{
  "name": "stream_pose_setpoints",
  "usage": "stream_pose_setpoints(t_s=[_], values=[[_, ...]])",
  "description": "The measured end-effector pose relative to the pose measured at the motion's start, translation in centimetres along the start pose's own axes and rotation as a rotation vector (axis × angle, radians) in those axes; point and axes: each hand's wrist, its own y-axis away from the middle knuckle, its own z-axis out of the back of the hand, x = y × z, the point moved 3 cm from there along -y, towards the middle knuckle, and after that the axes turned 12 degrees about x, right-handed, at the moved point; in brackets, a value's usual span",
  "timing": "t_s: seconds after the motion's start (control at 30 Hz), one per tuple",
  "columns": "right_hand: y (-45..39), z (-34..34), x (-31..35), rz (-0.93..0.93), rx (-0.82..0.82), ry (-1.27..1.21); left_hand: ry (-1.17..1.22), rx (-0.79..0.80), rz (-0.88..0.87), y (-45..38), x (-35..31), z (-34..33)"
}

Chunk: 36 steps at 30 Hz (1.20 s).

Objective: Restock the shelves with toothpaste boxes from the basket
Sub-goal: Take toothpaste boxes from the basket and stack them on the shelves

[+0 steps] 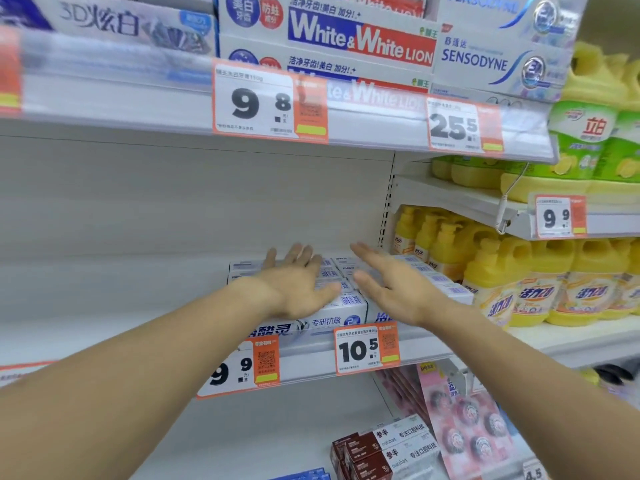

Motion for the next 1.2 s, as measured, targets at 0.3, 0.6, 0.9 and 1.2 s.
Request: stream_pose_setpoints(t_s=[0.3, 0.6, 0.9, 1.2], values=[[8.9, -8.7, 9.1, 0.172, -0.096, -0.274, 0.398, -0.508, -0.378, 18.1, 2.8, -8.7], [10.3, -26.2, 17.5, -0.053, 1.089, 0.027, 0.334, 0.417, 0.134, 25.1, 13.1, -31.3], [16.4, -43.7, 20.6, -0.398, 1.096, -0.439, 0.517, 0.683, 0.317, 31.5, 16.8, -41.9], [18.9, -49.1, 22.3, -0.355, 1.148, -0.439, 0.679, 0.644, 0.329, 31.4, 17.4, -42.8]])
